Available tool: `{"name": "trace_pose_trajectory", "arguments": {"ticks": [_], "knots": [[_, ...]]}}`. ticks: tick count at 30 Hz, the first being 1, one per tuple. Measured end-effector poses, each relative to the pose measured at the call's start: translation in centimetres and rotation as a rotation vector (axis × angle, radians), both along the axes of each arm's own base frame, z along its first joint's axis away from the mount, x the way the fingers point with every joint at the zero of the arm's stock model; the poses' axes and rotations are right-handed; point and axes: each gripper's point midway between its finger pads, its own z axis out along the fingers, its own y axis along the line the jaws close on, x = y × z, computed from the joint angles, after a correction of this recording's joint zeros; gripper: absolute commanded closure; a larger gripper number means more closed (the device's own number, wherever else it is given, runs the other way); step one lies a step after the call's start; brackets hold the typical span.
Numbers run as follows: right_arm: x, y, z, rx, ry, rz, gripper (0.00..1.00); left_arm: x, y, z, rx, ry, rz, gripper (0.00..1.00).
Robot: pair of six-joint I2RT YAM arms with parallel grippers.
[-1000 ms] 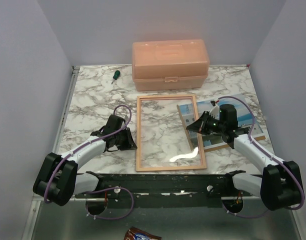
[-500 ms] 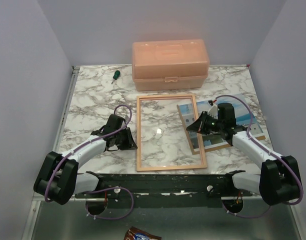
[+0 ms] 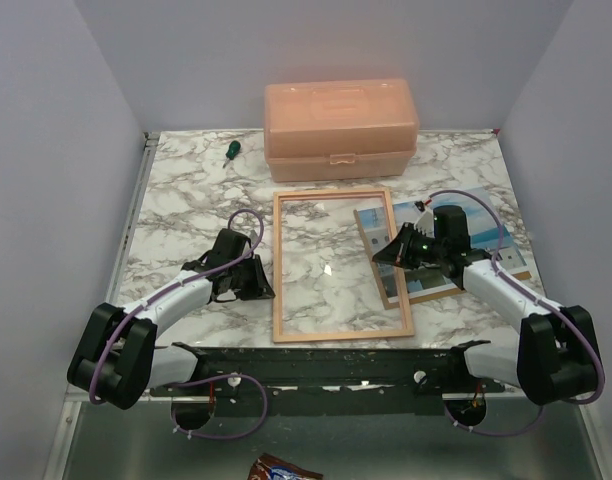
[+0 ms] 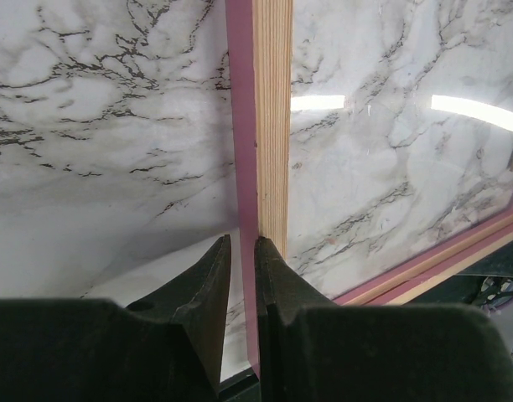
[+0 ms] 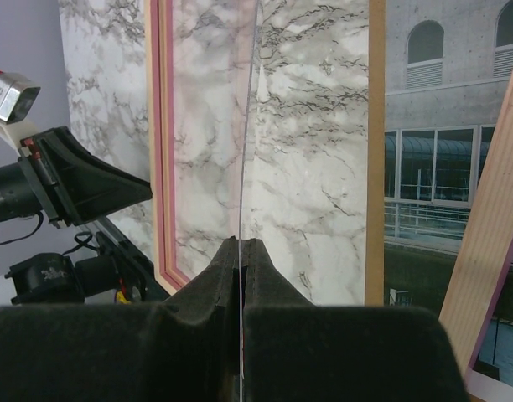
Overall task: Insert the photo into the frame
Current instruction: Place the photo frame item in the photo frame.
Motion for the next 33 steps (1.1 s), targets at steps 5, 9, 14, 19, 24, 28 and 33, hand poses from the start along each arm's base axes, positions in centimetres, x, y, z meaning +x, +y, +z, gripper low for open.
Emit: {"name": "trace_pose_trajectory", "arguments": {"ticks": [5, 9, 14, 19, 24, 28, 33], "knots": [[0.1, -0.1, -0.4, -0.011, 0.002, 0.006, 0.99, 0.0, 0.0, 0.0, 0.000, 0.001, 0.000, 0.82], [0.1, -0.2, -0.7, -0.022, 0.001, 0.009, 0.96, 0.0, 0.0, 0.0, -0.001, 0.001, -0.001, 0.82], [0.2, -0.5, -1.2, -0.052, 0.003, 0.000, 0.92, 0.0, 0.0, 0.0, 0.000, 0.000, -0.003, 0.82], [0.2, -1.1, -1.8, -0.087, 0.013, -0.018, 0.85, 0.0, 0.0, 0.0, 0.000, 0.001, -0.004, 0.82], [0.2, -1.4, -2.8, -0.114, 0.043, -0.024, 0.75, 0.0, -0.1, 0.0, -0.001, 0.002, -0.005, 0.82], [-0.2, -1.4, -3.7, -0.133, 0.073, -0.021, 0.64, 0.0, -0.1, 0.0, -0.002, 0.002, -0.006, 0.82], [-0.6, -1.3, -4.4, -0.159, 0.101, -0.013, 0.48, 0.1, -0.2, 0.0, -0.005, 0.002, -0.007, 0.82]]}}
